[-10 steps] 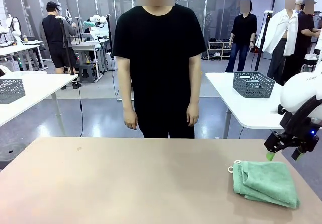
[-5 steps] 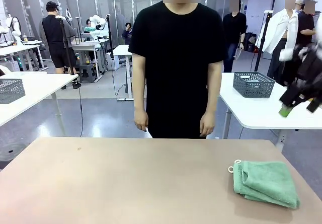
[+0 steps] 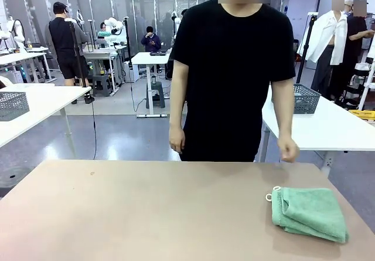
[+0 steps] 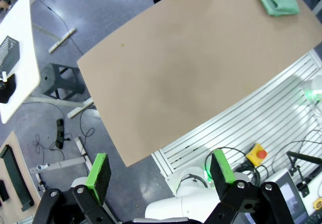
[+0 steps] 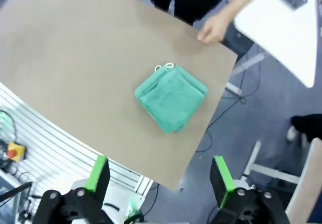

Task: Fold the towels and place them in the basket.
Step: Stack the folded Towel with hook on the right side of the table.

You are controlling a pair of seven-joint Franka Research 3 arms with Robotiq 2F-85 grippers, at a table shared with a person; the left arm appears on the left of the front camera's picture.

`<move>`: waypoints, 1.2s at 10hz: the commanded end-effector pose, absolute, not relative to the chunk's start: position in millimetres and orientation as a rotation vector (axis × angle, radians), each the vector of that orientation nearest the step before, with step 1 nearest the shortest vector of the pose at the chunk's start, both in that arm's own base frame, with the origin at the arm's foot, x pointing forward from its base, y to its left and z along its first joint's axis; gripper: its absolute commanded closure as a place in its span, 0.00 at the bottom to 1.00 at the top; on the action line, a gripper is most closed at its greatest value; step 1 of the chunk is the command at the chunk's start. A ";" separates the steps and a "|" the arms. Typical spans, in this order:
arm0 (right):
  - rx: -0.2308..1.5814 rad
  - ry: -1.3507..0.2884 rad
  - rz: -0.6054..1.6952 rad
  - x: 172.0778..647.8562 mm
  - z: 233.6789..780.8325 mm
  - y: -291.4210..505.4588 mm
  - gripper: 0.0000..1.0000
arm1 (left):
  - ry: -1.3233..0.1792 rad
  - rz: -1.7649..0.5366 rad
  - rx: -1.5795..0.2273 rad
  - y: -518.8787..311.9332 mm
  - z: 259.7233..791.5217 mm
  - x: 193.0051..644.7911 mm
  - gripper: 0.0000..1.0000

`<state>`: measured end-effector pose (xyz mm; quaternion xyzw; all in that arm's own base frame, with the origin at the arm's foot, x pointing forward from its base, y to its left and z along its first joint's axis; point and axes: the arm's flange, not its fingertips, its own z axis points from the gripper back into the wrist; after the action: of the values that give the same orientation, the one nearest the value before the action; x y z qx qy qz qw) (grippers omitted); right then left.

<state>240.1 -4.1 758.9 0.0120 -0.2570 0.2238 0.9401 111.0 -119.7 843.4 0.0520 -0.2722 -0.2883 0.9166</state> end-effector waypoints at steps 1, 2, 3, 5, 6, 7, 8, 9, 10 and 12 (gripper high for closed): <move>0.043 -0.611 0.498 212.8 758.4 -1.5 0.00 | -0.573 -0.603 0.109 -120.9 846.1 100.0 0.00; 0.051 -0.642 0.506 199.7 761.9 0.9 0.00 | -0.573 -0.603 0.109 -120.9 846.1 100.0 0.00; 0.049 -0.660 0.505 190.6 762.8 3.5 0.00 | -0.573 -0.603 0.109 -120.9 846.1 100.0 0.00; 0.029 -0.634 0.497 189.9 776.8 -0.5 0.00 | -0.573 -0.603 0.109 -120.9 846.1 100.0 0.00; 0.029 -0.634 0.497 189.9 776.8 -0.5 0.00 | -0.573 -0.603 0.109 -120.9 846.1 100.0 0.00; 0.029 -0.634 0.497 189.9 776.8 -0.5 0.00 | -0.573 -0.603 0.109 -120.9 846.1 100.0 0.00; 0.029 -0.634 0.497 189.9 776.8 -0.5 0.00 | -0.573 -0.603 0.109 -120.9 846.1 100.0 0.00; 0.029 -0.634 0.497 189.9 776.8 -0.5 0.00 | -0.573 -0.603 0.109 -120.9 846.1 100.0 0.00; 0.029 -0.634 0.497 189.9 776.8 -0.5 0.00 | -0.573 -0.603 0.109 -120.9 846.1 100.0 0.00; 0.029 -0.634 0.497 189.9 776.8 -0.5 0.00 | -0.573 -0.603 0.109 -120.9 846.1 100.0 0.00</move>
<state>188.3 0.1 773.6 0.0150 -0.3090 0.2436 0.9192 111.0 -119.8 843.4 0.0520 -0.2722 -0.2883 0.9166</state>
